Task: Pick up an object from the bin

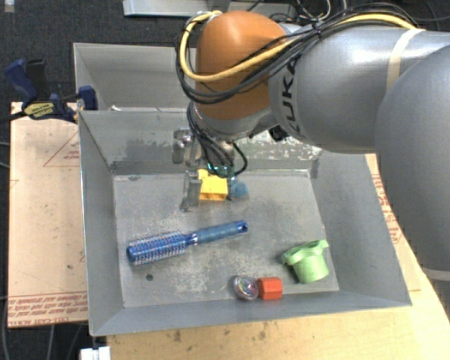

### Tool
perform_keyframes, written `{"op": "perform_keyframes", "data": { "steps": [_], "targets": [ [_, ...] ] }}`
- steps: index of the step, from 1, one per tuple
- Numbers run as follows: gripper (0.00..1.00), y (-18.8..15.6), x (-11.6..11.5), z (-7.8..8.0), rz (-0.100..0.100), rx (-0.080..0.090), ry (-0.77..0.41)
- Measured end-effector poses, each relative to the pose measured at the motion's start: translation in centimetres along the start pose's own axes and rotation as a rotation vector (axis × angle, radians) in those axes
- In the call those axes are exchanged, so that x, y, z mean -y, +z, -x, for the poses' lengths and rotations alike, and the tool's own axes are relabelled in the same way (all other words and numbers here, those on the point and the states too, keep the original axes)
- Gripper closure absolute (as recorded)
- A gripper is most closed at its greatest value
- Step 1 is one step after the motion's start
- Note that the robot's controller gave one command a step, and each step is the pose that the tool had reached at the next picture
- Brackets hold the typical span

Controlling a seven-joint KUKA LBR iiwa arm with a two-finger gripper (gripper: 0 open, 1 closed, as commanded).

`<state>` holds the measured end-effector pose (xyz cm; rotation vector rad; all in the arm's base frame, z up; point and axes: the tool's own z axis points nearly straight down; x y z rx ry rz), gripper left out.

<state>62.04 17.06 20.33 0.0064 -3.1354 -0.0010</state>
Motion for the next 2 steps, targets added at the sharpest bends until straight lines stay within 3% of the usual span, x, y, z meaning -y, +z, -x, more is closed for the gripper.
{"op": "perform_keyframes", "data": {
  "steps": [1, 2],
  "targets": [
    [0.0, 13.6, -0.2, -6.1, -0.001, 0.002, -0.462],
    [0.0, 10.3, -0.9, -7.3, -0.001, 0.009, -0.523]
  ]
}}
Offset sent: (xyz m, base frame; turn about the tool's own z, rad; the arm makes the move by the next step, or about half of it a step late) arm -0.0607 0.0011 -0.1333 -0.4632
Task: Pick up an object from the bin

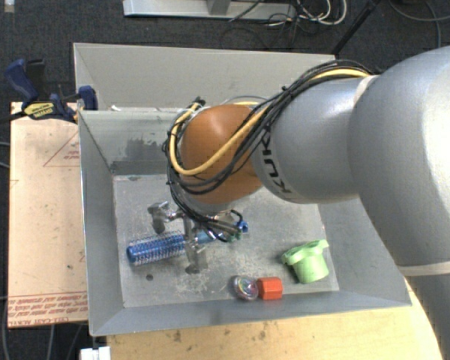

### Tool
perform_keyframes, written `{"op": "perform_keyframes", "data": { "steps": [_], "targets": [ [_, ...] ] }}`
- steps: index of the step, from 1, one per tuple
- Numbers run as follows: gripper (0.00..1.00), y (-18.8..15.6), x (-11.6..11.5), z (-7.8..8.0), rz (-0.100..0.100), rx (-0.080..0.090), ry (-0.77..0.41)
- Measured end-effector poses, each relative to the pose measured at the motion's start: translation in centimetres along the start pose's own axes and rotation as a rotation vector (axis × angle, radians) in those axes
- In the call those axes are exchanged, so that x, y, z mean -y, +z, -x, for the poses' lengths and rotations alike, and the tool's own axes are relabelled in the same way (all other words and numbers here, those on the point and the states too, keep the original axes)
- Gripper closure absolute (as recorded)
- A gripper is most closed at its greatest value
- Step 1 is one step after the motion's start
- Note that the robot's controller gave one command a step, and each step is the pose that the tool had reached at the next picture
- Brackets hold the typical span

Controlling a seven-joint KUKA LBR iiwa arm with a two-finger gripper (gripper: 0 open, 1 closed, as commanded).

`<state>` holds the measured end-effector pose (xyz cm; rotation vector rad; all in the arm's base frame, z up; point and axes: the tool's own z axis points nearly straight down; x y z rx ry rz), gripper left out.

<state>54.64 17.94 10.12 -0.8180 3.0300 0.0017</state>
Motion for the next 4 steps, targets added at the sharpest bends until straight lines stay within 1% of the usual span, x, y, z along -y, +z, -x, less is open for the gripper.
{"op": "perform_keyframes", "data": {
  "steps": [1, 2, 3, 4],
  "targets": [
    [0.0, 0.1, 0.5, -0.1, 0.001, -0.001, 0.009],
    [0.0, 3.3, 0.5, 0.4, 0.003, -0.004, -0.004],
    [0.0, 3.3, 0.4, 0.5, 0.005, -0.002, 0.0],
    [1.0, 3.4, 0.4, 0.4, 0.006, -0.004, 0.0]
  ]
}}
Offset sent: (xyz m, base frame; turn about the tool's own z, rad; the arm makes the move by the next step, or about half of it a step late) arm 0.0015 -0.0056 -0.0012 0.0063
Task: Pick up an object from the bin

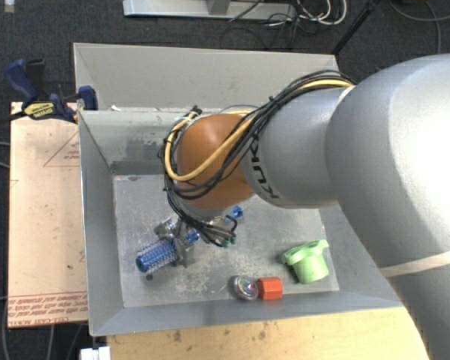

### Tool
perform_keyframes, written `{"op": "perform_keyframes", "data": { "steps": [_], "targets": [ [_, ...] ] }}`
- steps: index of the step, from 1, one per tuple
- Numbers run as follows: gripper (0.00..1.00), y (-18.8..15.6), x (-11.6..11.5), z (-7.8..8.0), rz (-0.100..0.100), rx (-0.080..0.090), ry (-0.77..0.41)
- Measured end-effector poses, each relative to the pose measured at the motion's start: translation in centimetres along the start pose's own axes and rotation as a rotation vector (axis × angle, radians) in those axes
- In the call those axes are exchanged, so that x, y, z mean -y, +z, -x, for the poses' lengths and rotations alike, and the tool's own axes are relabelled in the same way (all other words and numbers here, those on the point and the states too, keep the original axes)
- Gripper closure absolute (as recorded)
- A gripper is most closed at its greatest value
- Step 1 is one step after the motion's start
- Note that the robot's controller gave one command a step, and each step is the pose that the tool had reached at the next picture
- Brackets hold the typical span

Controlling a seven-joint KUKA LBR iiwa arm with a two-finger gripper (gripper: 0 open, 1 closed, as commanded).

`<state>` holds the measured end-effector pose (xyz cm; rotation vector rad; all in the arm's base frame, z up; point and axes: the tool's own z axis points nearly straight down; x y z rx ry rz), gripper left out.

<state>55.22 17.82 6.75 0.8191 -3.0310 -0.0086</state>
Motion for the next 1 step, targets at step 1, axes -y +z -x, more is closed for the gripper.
{"op": "perform_keyframes", "data": {
  "steps": [1],
  "targets": [
    [1.0, -1.73, -0.09, 0.08, -0.003, 0.003, 0.001]
  ]
}}
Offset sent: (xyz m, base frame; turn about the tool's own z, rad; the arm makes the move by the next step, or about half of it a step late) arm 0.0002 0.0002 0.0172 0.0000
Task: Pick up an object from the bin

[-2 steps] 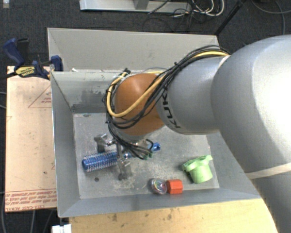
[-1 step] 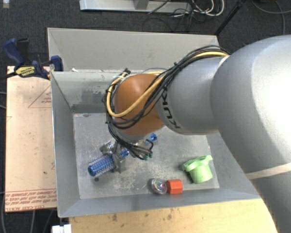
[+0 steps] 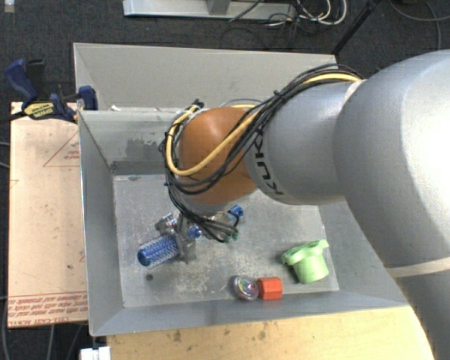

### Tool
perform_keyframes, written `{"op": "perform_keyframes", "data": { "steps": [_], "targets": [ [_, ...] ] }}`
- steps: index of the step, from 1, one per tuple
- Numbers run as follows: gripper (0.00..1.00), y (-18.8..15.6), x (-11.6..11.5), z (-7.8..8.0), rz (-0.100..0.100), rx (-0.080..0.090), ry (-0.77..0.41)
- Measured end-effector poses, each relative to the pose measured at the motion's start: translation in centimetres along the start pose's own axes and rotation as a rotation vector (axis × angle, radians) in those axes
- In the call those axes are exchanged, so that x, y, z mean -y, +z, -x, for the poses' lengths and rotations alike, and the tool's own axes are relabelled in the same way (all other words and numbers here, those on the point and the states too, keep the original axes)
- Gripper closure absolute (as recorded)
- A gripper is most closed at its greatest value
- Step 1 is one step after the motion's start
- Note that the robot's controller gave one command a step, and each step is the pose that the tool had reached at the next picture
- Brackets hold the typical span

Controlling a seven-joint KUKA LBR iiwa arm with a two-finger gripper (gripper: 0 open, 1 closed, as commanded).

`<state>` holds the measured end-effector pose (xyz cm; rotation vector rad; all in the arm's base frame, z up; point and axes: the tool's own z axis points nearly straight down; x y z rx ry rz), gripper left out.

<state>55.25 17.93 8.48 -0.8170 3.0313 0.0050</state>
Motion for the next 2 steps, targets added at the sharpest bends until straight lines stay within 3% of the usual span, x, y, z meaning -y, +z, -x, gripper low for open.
{"op": "perform_keyframes", "data": {
  "steps": [1, 2],
  "targets": [
    [1.0, -3.9, -0.1, 0.1, -0.002, 0.001, 0.002],
    [1.0, -10.8, -0.1, 0.3, -0.004, 0.005, 0.004]
  ]
}}
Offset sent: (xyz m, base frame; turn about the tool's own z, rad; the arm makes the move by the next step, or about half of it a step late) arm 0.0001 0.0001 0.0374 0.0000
